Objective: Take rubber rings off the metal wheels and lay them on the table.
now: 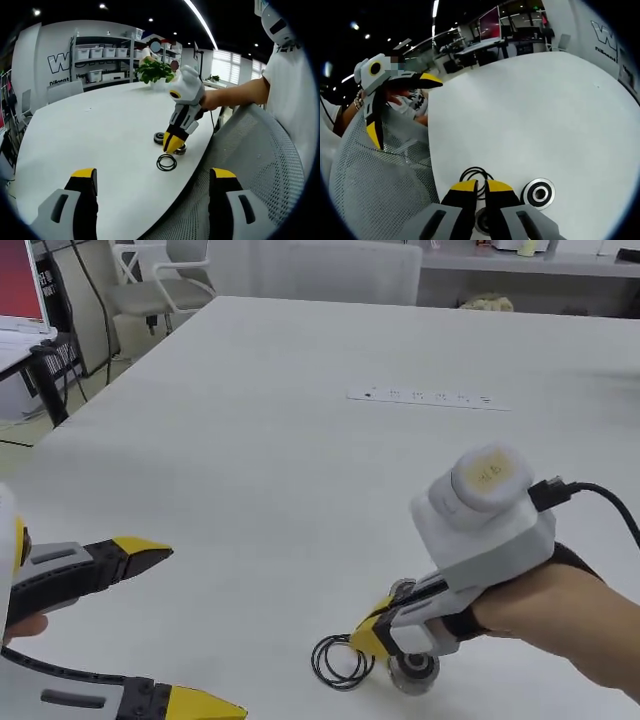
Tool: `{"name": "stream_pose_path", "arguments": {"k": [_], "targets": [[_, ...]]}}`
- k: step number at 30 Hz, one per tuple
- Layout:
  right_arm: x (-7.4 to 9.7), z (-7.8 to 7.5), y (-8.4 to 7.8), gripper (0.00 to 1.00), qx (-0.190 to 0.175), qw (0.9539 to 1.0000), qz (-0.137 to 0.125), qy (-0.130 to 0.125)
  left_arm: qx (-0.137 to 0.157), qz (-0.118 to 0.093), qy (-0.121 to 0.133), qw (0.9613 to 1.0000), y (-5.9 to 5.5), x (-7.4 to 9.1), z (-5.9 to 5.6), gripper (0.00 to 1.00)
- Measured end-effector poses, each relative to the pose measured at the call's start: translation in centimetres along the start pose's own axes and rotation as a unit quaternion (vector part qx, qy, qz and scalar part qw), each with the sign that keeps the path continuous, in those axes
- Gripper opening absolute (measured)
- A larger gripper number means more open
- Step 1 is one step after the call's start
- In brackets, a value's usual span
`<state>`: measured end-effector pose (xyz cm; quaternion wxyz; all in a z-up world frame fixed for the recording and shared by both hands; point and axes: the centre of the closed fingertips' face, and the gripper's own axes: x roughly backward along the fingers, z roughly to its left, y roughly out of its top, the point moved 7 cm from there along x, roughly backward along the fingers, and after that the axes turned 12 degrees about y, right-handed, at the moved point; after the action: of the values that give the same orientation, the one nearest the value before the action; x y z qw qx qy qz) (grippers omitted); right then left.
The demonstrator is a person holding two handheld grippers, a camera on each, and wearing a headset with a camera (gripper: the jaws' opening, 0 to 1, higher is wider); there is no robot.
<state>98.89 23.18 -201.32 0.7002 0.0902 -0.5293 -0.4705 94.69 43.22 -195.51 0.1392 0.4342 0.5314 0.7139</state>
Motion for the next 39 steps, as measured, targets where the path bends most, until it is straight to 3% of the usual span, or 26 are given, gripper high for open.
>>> {"name": "stream_pose_path", "arguments": {"k": [7, 10, 12, 20, 32, 39], "targets": [[1.4, -0.8, 0.4, 0.04, -0.005, 0.9994, -0.03, -0.017, -0.002, -0.005, -0.005, 1.0, 0.2, 0.0, -0.1, 0.93], [2.1, -1.2, 0.6, 0.04, -0.008, 0.9987, -0.044, -0.026, -0.047, 0.005, -0.014, 0.9988, 0.3, -0.1, -0.3, 0.93], [2.6, -1.6, 0.5, 0.04, -0.012, 0.998, -0.053, -0.031, -0.058, 0.003, -0.016, 0.9982, 0.6, -0.2, -0.4, 0.93], [4.5, -3.0, 0.0, 0.05, -0.031, 0.9949, -0.079, -0.054, -0.073, -0.029, -0.041, 0.9961, 4.0, -1.5, -0.7, 0.95], [5.9, -4.3, -1.5, 0.07, -0.044, 0.9915, -0.085, -0.088, -0.133, -0.069, -0.088, 0.9848, 9.4, -5.0, -0.9, 0.94], [5.9, -4.8, -2.3, 0.09, -0.04, 0.9924, -0.077, -0.087, -0.151, -0.078, -0.115, 0.9787, 11.1, -7.3, -1.3, 0.93]]}}
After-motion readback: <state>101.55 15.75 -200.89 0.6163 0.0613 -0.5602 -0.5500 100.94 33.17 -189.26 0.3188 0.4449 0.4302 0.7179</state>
